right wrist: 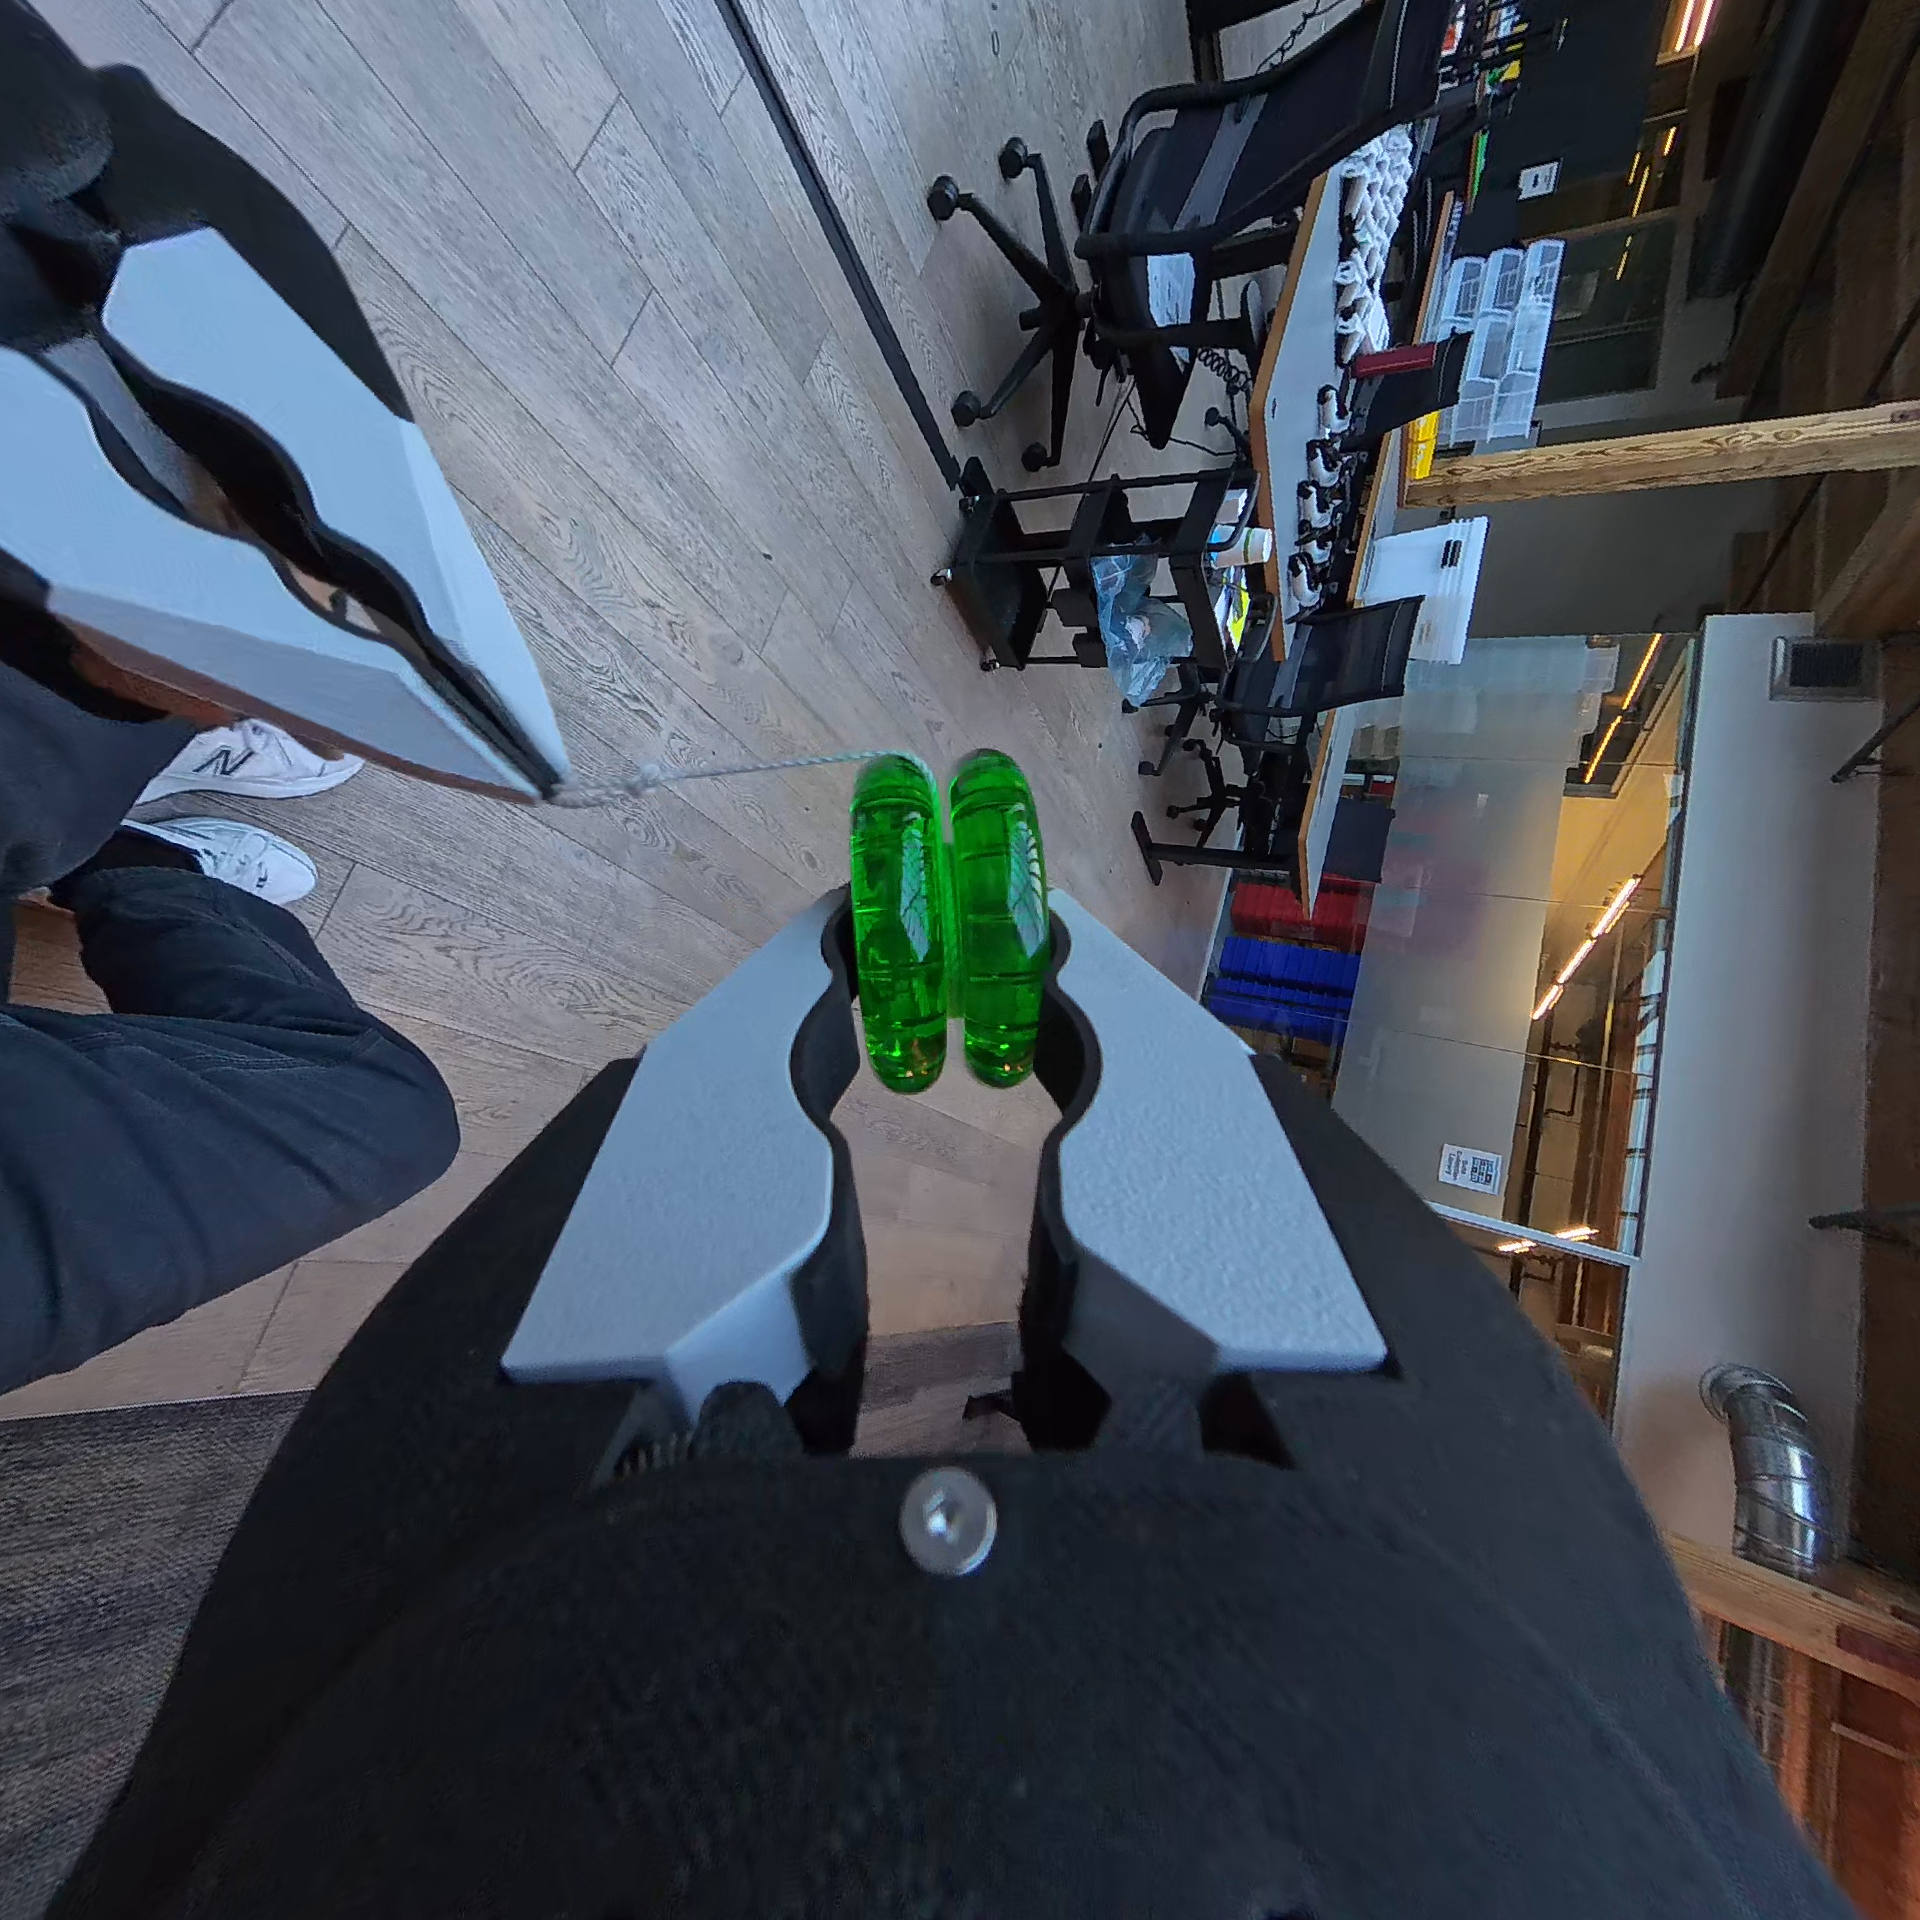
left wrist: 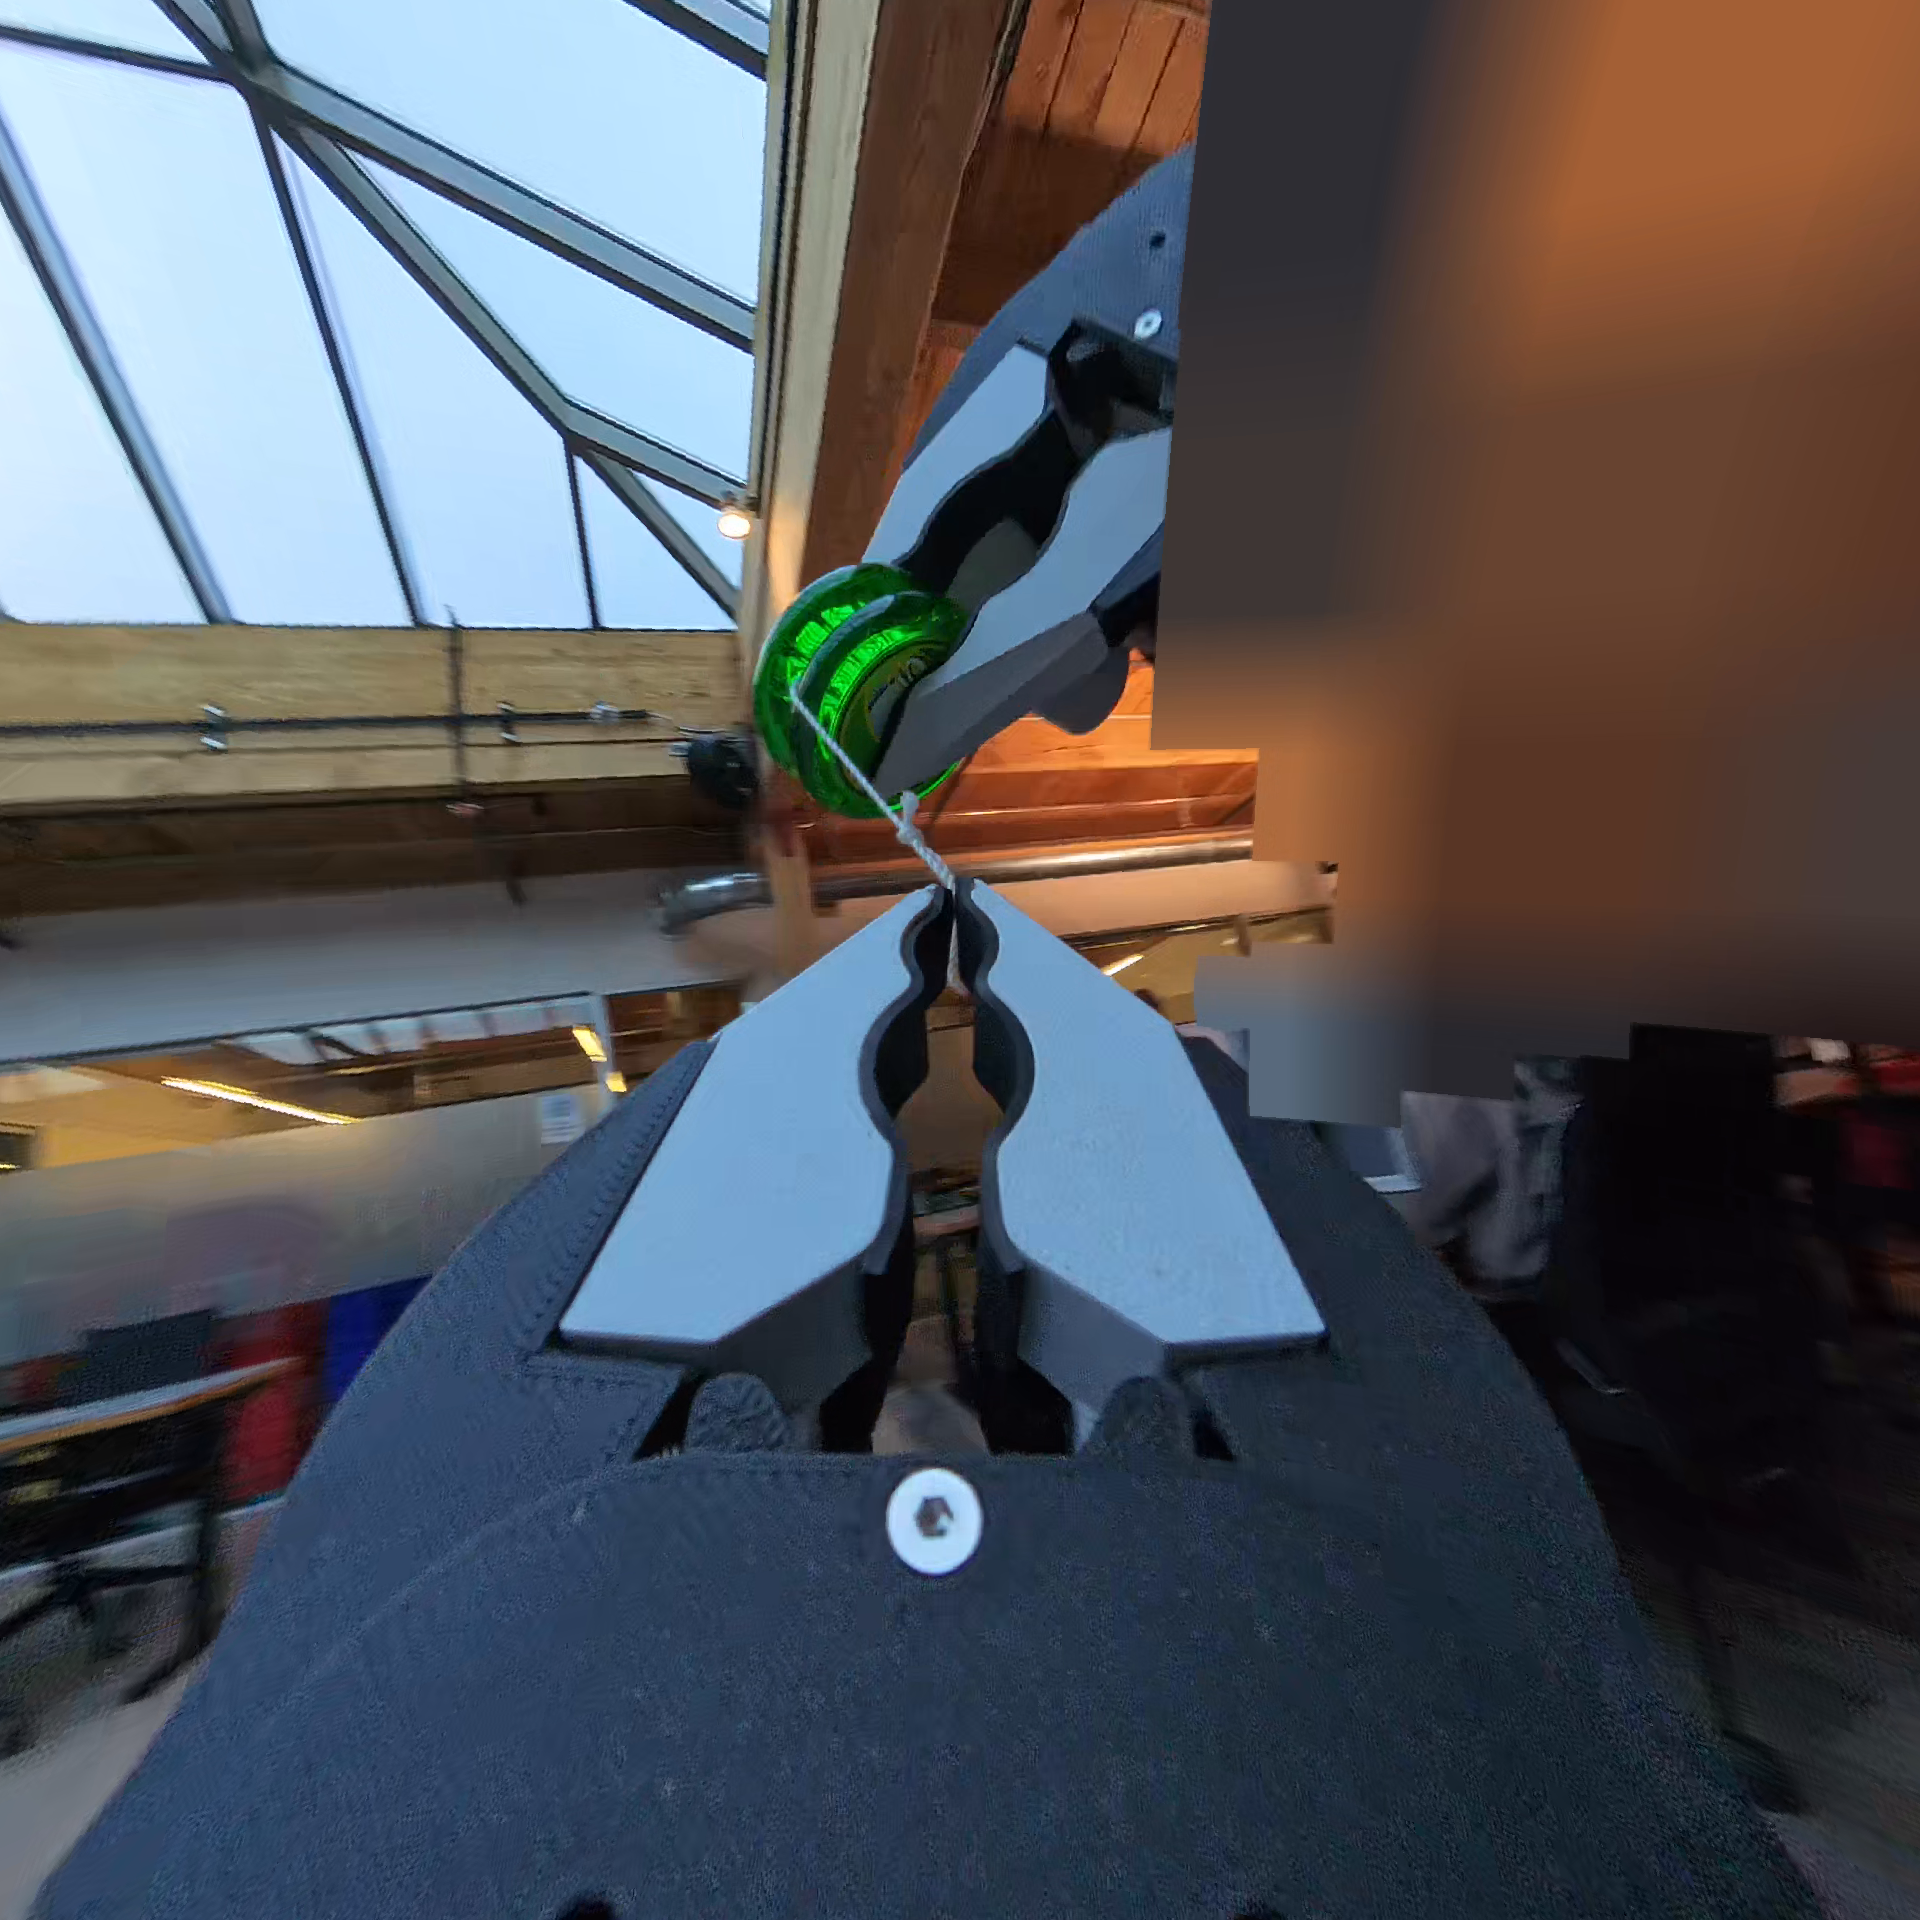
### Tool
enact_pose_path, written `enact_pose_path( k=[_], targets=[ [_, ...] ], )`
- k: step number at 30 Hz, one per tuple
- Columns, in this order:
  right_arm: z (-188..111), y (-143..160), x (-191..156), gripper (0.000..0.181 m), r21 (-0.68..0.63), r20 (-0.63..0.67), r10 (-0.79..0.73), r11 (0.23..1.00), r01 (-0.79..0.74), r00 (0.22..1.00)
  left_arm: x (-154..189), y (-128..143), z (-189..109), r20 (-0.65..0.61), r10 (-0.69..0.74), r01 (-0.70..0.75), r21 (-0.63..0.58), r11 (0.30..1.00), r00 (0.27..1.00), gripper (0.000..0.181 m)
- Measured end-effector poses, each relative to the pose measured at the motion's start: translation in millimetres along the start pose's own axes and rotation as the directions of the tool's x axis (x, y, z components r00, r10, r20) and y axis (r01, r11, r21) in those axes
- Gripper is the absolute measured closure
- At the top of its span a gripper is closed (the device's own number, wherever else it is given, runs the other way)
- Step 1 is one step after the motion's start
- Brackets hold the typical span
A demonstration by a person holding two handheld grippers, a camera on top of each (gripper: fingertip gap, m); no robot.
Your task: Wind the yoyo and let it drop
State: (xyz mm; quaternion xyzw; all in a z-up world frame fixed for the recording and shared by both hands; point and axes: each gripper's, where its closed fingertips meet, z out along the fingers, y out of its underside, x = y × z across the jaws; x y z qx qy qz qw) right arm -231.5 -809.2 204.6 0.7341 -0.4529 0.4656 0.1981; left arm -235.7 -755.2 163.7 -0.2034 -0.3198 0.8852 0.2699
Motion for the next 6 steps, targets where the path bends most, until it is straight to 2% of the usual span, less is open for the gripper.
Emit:
enact_pose_path(
  k=[2,3,6],
  targets=[
    [1.3,0.4,0.3,0.153,0.008,-0.001,0.003,1.000,-0.003,1.000,1.3,-5.6,-0.8,-0.107,-0.232,0.235,0.013,0.972,0.967,0.181],
    [1.1,-0.9,0.5,0.153,0.021,-0.004,0.002,1.000,-0.002,1.000,-0.1,-8.7,-1.8,-0.158,-0.353,0.360,0.014,0.933,0.922,0.181],
    [0.7,-3.9,2.3,0.153,0.050,-0.014,0.010,0.999,-0.010,1.000,-4.6,-13.6,-4.4,-0.295,-0.625,0.650,-0.019,0.760,0.723,0.181]
  ],
)
